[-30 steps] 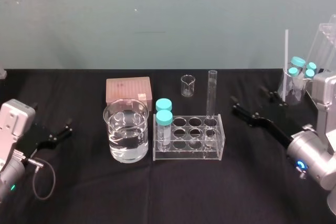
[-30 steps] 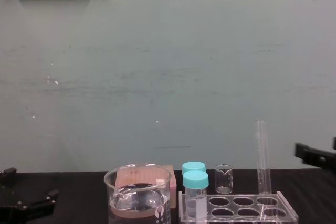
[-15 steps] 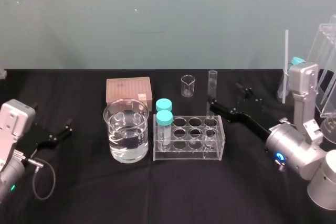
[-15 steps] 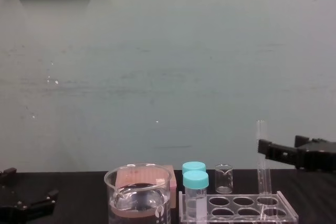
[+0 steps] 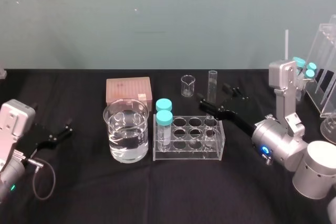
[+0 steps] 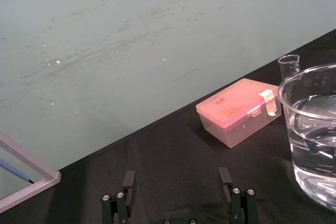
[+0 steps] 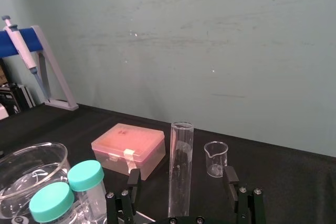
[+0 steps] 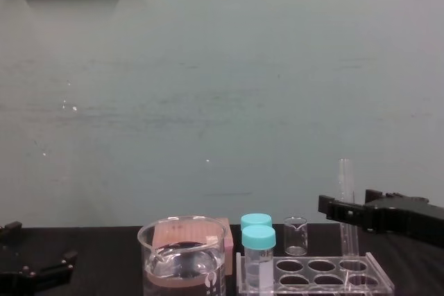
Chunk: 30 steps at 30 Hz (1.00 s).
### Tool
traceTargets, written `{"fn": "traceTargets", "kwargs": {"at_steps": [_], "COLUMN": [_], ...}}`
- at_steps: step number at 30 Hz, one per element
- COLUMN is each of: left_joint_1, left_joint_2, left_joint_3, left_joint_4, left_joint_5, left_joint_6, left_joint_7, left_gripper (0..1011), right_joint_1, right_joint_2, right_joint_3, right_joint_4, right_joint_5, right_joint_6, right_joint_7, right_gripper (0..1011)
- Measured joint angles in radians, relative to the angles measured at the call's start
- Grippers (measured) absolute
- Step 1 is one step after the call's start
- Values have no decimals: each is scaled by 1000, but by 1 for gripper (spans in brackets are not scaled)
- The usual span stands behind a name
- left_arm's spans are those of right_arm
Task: Hold the test tube with one hand and immerse one end into the beaker, then return it to the test tube rack.
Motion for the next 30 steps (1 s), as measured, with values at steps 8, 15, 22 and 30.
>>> {"fn": "traceTargets", "kwargs": {"at_steps": [8,15,22,30], "left_joint_1": [0,0,0,0], "left_joint_2": [0,0,0,0], "left_joint_3": [0,0,0,0], "left_joint_4": [0,0,0,0], "left_joint_5": [0,0,0,0], "left_joint_6": [0,0,0,0], "left_joint_7": [0,0,0,0], "left_gripper": [1000,1000,1000,1000], "right_joint_1": [38,49,46,45], "right_joint_2": [-32,-38,-37,-36], "right_joint_3": [1,1,1,2], "right_joint_4": [59,70,68,66], "right_joint_5": [-27,-42,-39,-37], "right_joint_6": [-1,-3,-4,-5], "right_joint_7": [15,21,20,19], "right_gripper": [1000,1000,998,838]}}
